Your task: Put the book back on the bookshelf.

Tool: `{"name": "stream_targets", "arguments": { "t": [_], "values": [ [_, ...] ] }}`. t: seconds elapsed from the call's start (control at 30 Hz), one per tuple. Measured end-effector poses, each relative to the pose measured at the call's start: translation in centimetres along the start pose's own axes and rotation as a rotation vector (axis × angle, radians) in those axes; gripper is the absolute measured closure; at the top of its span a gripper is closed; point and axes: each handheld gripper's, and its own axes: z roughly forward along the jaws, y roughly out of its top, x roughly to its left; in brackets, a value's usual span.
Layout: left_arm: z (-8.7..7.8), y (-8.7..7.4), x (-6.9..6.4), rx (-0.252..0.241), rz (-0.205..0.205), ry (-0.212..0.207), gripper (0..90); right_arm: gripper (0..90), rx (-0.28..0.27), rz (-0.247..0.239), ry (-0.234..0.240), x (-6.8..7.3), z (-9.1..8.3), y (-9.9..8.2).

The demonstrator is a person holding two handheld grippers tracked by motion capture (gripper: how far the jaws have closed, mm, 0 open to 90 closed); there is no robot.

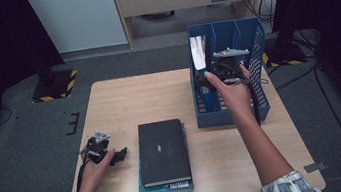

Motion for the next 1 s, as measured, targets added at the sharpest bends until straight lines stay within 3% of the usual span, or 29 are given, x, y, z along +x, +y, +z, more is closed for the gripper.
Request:
{"name": "stream_targets", "arguments": {
  "t": [0.17, 0.43, 0.53, 1.0],
  "values": [
    [0.0, 0.0, 0.0, 0.002, 0.001, 0.000, 0.0, 9.5, -0.006, 0.008, 0.000, -0.8, -0.9, -1.1],
    [0.1, 0.1, -0.2, 0.005, 0.010, -0.010, 0.0, 9.9, 0.012, -0.019, 0.022, -1.6, -1.9, -3.5],
    [0.1, 0.1, -0.5, 0.005, 0.011, -0.011, 0.0, 11.2, 0.047, -0.024, 0.052, -1.8, -1.6, -4.6],
    [0.0, 0.2, -0.8, 0.018, 0.011, -0.012, 0.0, 10.9, 0.031, -0.058, 0.130, -0.8, -1.5, -6.5]
  ]
}}
